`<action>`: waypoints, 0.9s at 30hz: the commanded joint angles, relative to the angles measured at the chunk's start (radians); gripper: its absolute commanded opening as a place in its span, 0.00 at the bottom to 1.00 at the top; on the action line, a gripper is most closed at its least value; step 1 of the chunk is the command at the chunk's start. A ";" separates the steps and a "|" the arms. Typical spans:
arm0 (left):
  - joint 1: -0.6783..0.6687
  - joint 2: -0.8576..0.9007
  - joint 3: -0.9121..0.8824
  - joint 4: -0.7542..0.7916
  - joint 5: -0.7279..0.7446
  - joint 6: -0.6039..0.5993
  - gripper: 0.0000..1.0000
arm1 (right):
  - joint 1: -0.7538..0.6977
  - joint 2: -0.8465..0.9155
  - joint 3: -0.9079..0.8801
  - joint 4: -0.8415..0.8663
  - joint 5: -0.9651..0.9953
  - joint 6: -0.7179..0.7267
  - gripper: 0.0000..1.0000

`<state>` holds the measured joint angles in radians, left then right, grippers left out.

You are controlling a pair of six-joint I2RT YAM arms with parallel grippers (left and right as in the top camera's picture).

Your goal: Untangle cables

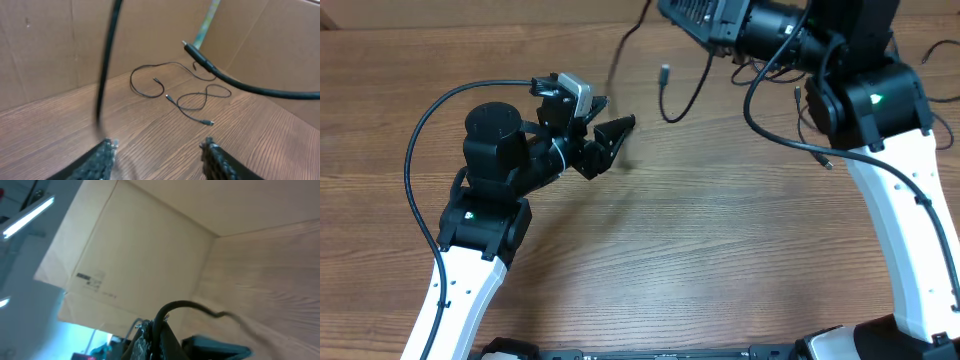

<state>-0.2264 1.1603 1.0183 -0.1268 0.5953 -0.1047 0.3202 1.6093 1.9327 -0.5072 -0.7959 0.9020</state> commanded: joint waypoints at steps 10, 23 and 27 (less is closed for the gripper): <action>0.003 0.043 0.019 0.004 -0.188 -0.042 0.42 | 0.026 -0.014 0.019 0.083 -0.114 0.092 0.04; 0.003 0.043 0.019 0.005 -0.263 -0.060 0.17 | 0.027 -0.014 0.019 0.083 -0.122 0.092 0.04; 0.003 0.043 0.019 0.010 -0.140 -0.059 0.40 | 0.026 -0.014 0.019 0.083 -0.108 0.093 0.04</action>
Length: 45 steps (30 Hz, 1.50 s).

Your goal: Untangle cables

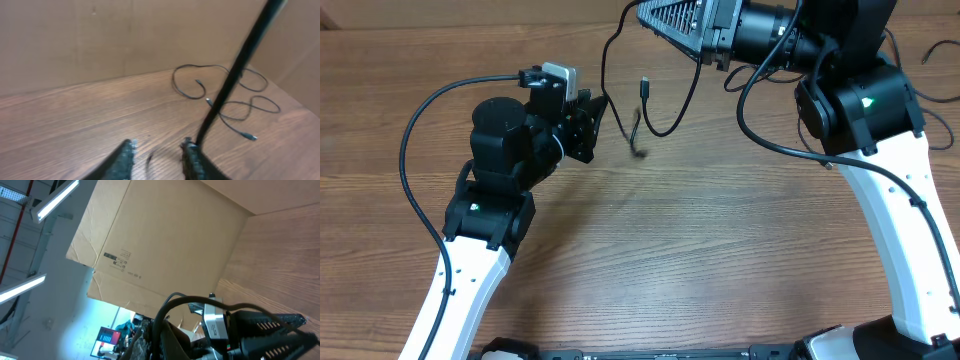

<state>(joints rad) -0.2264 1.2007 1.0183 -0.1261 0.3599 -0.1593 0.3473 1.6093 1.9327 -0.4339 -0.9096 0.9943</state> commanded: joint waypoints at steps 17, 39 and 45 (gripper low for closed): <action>0.004 0.000 0.019 0.014 0.210 0.063 0.55 | -0.062 -0.014 0.019 -0.040 0.135 -0.052 0.04; 0.003 0.003 0.019 0.076 0.172 0.058 0.58 | 0.008 -0.014 0.019 -0.045 0.032 -0.023 0.04; 0.003 0.003 0.019 0.074 0.113 0.054 0.54 | 0.014 -0.014 0.019 -0.036 -0.012 0.010 0.04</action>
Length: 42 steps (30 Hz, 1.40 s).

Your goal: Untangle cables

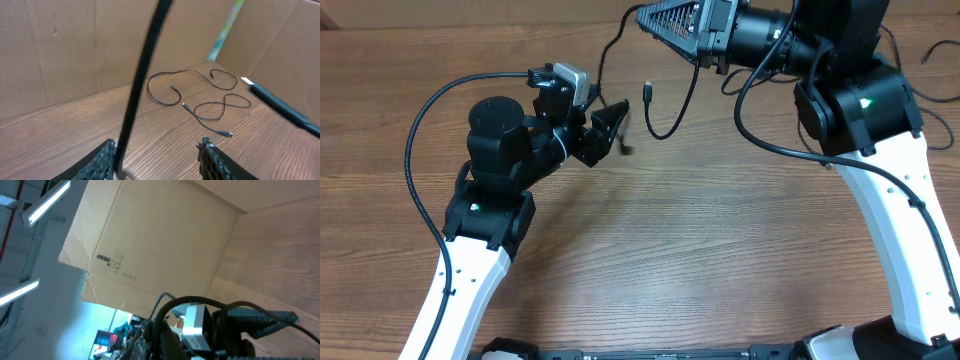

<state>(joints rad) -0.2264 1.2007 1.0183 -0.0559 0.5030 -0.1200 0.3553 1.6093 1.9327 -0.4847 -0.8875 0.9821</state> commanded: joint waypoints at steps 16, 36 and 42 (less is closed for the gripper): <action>0.003 0.005 0.019 -0.014 -0.225 -0.049 0.30 | 0.010 -0.014 0.019 0.037 -0.130 0.043 0.04; 0.004 0.098 0.019 -0.024 -0.404 -0.087 0.29 | 0.030 -0.015 0.019 0.120 -0.235 0.097 0.04; 0.004 0.108 0.019 -0.063 -0.569 -0.087 0.29 | 0.022 -0.017 0.019 0.190 -0.236 0.122 0.04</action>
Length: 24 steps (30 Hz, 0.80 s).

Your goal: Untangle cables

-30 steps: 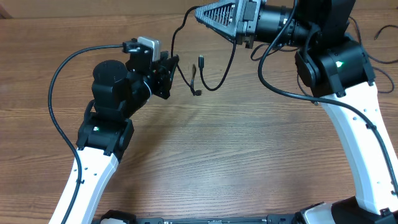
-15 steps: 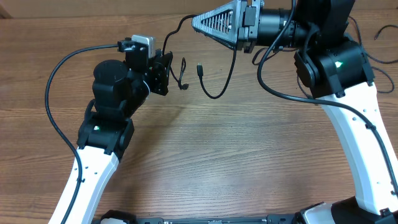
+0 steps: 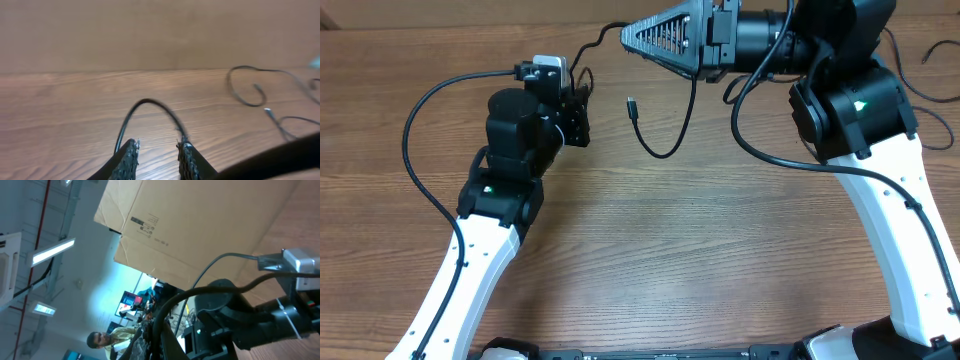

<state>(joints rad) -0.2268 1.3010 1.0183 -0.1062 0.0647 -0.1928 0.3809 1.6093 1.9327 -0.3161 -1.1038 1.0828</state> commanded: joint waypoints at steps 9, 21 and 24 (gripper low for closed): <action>0.005 0.008 0.019 -0.074 -0.223 -0.014 0.27 | -0.117 -0.017 0.019 0.034 0.014 0.032 0.04; 0.005 0.006 0.019 -0.096 -0.220 -0.014 0.30 | -0.415 -0.017 0.019 -0.115 0.041 -0.042 0.04; 0.004 0.006 0.019 -0.095 -0.205 -0.014 0.35 | -0.473 -0.016 0.019 -0.156 0.061 -0.073 0.04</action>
<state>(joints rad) -0.2276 1.3010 1.0191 -0.1944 -0.1165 -0.1932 -0.0422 1.6093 1.9324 -0.4679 -1.0798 1.0588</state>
